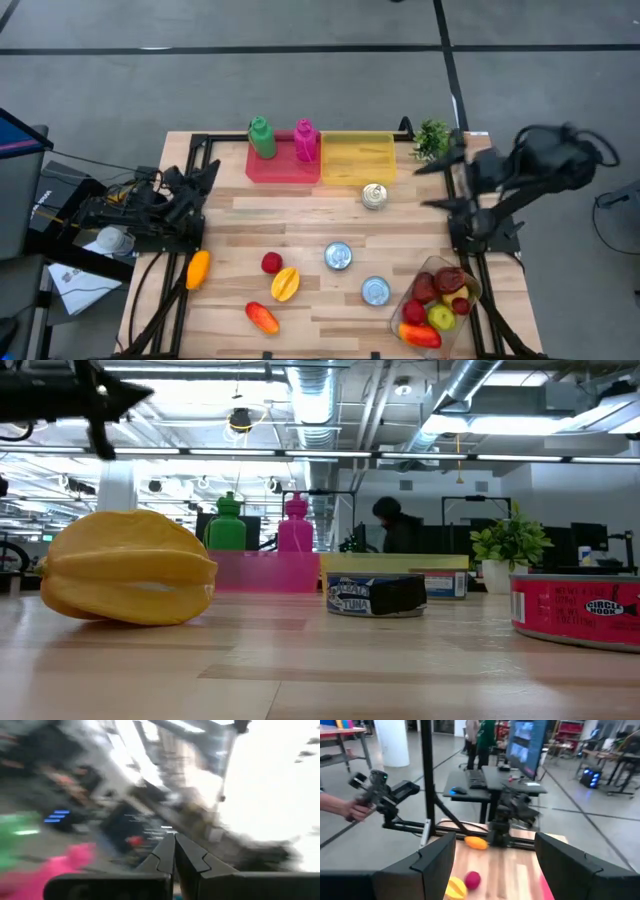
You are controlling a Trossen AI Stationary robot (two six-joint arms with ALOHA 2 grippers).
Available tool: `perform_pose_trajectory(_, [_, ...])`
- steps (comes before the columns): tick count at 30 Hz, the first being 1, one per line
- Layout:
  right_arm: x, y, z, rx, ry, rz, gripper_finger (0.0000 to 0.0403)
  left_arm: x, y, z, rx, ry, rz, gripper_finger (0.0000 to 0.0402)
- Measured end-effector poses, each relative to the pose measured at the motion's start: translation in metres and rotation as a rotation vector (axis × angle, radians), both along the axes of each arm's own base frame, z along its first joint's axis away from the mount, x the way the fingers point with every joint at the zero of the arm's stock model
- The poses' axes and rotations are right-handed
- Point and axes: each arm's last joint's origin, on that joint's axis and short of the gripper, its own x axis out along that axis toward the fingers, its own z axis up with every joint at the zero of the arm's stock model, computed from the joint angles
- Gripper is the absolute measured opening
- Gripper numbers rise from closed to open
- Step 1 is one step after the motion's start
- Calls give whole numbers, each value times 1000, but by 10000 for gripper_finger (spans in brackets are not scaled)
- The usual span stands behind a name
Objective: Pick & Place Food Item
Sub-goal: Put the apple into the transparent bin
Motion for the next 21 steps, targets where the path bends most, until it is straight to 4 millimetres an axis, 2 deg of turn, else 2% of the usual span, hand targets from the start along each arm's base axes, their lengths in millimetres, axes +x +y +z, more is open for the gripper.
perform_pose_trajectory(5, [-42, -27, -28, 63, -123, -69, 265, 0, -7, 25, 127, -89, -256, 1])
perform_pose_trajectory(10, [-62, -39, -67, 138, -267, -119, 265, 11, -14, 68, 218, -60, -455, 0])
perform_pose_trajectory(12, [-66, -41, -82, 152, -287, -123, 265, 21, -18, 89, 224, 33, -525, 0])
perform_pose_trajectory(16, [-71, -40, -109, 136, -285, -33, 265, 46, -28, 124, 138, 390, -660, 0])
perform_pose_trajectory(21, [-84, -44, -139, 155, -320, -54, 265, 78, -43, 153, 115, 688, -729, 0])
